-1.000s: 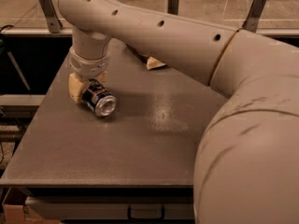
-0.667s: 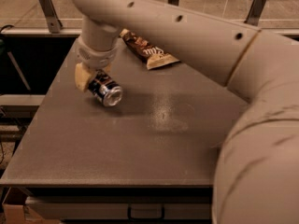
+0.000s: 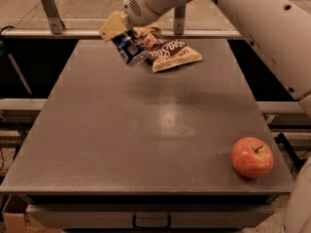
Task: Place pepsi can upright
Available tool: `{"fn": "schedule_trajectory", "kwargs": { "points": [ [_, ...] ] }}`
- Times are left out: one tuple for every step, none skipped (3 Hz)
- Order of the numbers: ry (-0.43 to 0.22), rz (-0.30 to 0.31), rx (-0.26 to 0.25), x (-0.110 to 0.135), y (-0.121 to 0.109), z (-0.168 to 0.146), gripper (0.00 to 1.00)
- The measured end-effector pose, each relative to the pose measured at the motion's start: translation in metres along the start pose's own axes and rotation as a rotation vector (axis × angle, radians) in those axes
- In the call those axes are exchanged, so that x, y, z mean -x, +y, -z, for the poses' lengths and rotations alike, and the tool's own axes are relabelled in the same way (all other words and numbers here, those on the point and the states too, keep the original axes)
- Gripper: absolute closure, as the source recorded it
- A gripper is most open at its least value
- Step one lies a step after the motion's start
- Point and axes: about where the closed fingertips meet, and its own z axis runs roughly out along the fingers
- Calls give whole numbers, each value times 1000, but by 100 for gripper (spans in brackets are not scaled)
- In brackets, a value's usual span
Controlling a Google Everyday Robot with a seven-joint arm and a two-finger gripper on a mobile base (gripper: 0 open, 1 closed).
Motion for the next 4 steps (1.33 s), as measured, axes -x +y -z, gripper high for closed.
{"fn": "schedule_trajectory", "kwargs": {
  "points": [
    [-220, 35, 88, 16, -24, 37, 100],
    [-357, 105, 174, 11, -30, 63, 100],
    [-450, 234, 243, -11, -21, 82, 100],
    [-479, 338, 244, -11, -13, 85, 100]
  ]
}}
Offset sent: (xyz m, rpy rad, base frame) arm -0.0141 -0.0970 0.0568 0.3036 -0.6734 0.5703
